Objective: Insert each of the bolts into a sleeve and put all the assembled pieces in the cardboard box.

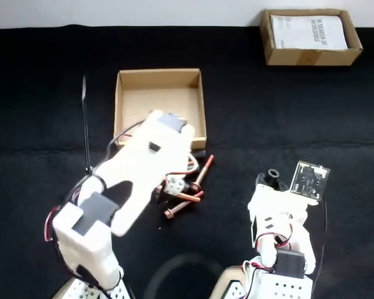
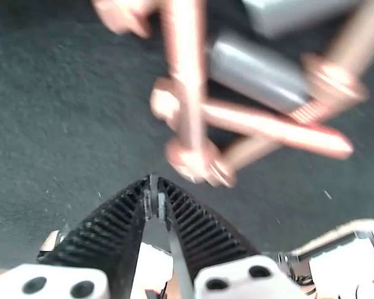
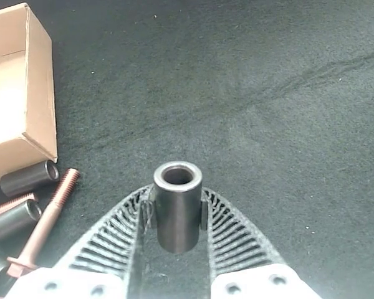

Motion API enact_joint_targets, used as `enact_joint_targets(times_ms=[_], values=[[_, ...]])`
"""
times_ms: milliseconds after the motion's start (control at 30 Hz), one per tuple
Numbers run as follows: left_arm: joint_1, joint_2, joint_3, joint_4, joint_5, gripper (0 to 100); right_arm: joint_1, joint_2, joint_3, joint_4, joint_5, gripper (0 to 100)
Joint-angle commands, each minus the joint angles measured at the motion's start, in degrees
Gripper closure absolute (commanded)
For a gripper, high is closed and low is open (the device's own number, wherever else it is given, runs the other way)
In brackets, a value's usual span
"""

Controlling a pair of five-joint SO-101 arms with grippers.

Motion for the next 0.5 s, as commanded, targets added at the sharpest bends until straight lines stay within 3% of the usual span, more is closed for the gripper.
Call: enact_joint_targets(times_ms=[0, 167, 367, 467], values=[[1.63, -4.44, -4.00, 1.67, 0.18, 99, -0.57, -0.40, -0.13, -1.19, 0.79, 99.1], [0.40, -2.33, -4.00, -1.67, -0.26, 99, -0.40, -0.40, -0.13, -1.19, 0.79, 99.1], [-3.21, 7.08, -5.32, -11.08, -0.26, 99, -0.31, -0.31, -0.13, -1.10, 0.79, 99.1], [-4.97, 10.42, -8.92, -11.69, -0.18, 94, -0.31, -0.31, -0.13, -1.10, 0.79, 99.1]])
